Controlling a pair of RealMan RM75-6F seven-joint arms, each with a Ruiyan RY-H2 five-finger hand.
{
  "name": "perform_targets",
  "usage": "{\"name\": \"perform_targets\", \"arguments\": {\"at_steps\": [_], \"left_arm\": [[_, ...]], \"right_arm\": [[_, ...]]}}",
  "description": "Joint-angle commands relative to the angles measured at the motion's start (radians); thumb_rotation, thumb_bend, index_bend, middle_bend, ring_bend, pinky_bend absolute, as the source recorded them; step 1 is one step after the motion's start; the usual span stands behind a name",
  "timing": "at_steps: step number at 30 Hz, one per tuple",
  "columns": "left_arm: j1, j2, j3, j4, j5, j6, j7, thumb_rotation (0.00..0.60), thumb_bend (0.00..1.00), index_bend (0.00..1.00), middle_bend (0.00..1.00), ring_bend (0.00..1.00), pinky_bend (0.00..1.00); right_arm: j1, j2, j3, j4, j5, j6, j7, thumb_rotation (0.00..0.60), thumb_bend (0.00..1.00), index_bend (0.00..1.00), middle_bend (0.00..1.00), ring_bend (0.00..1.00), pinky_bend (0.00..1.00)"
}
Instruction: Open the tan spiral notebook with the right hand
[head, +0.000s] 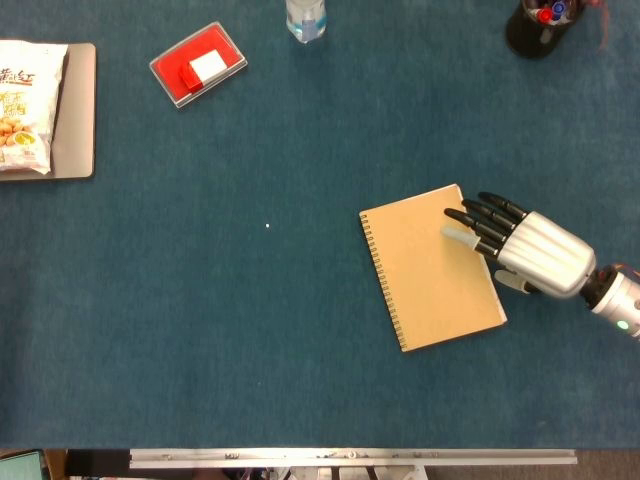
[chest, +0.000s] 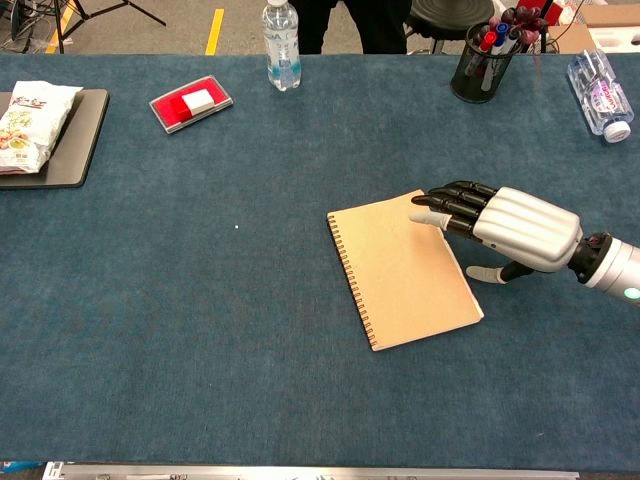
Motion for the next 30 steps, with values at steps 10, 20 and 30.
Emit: {"name": "perform_targets", "arguments": {"at_steps": [10, 20, 30], "left_arm": [[0.000, -0.001, 0.000, 0.000, 0.000, -0.001, 0.002, 0.600, 0.43, 0.44, 0.36, 0.28, 0.45], [0.002, 0.002, 0.000, -0.001, 0.003, 0.003, -0.003, 0.600, 0.43, 0.44, 0.36, 0.28, 0.45], [0.003, 0.003, 0.000, -0.001, 0.004, 0.004, -0.004, 0.600, 0.43, 0.44, 0.36, 0.28, 0.45]], "right_arm": [[-0.004, -0.020, -0.004, 0.021, 0.009, -0.002, 0.012, 0.600, 0.23, 0.00, 0.03, 0.00, 0.11], [-0.003, -0.050, -0.007, 0.042, 0.014, 0.002, 0.027, 0.600, 0.23, 0.00, 0.03, 0.00, 0.11], [-0.004, -0.068, 0.001, 0.053, 0.024, 0.031, 0.045, 0.600, 0.23, 0.00, 0.03, 0.00, 0.11]]}}
